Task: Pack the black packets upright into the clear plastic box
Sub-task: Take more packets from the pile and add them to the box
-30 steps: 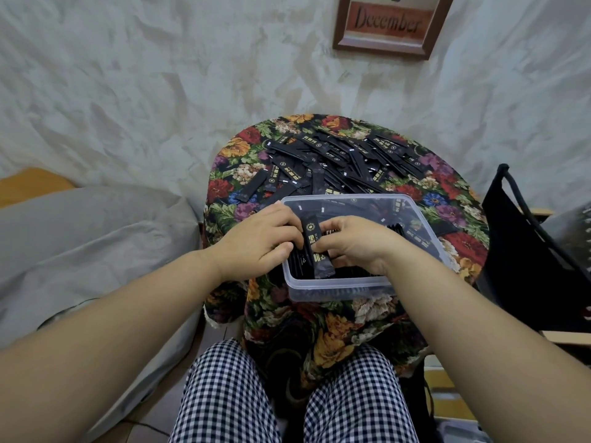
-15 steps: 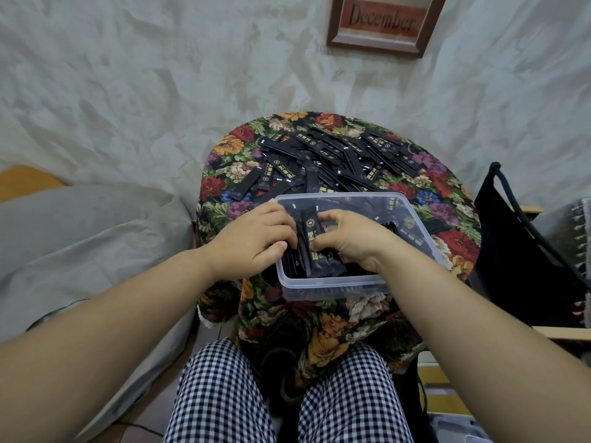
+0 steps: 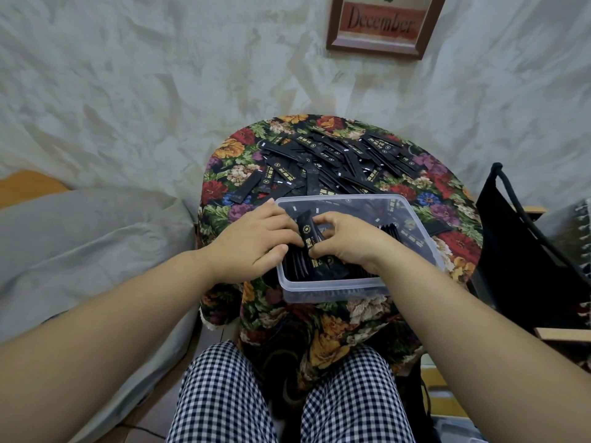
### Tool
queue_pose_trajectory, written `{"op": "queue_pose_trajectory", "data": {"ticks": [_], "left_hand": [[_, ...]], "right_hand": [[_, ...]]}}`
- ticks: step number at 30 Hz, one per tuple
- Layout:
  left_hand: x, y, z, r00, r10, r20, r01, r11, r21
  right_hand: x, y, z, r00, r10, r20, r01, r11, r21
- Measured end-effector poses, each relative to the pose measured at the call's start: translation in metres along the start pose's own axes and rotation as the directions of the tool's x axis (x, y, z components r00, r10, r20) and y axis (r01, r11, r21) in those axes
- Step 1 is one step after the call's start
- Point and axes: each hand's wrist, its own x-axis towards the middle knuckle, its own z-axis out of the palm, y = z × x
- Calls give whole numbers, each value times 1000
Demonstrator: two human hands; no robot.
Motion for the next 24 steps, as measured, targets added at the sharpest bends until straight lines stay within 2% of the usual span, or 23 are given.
{"op": "queue_pose_trajectory", "data": {"ticks": [6,11,18,22,24], "left_hand": [[3,-2,-5,998,41,54,-45,997,68],[1,-2,-3,999,37,31,-38,999,38],[-2,-2,2,1000,8,3,-8,1000,-16],[-2,-2,3,1000,8,-8,-8,1000,-8],[-1,-3,3,1000,18,-9,-18,1000,2]], "right_hand": [[-3,3,-3,1000,10,7,-11,999,51],[-1,2,-4,994,-48,-102,37,993,-114],[2,3,7,981,-151,-120,110,950,-293],[-1,3,8,983,-152,-101,120,954,-275],[-4,4,7,988,-126,-86,110,978,-177]]}}
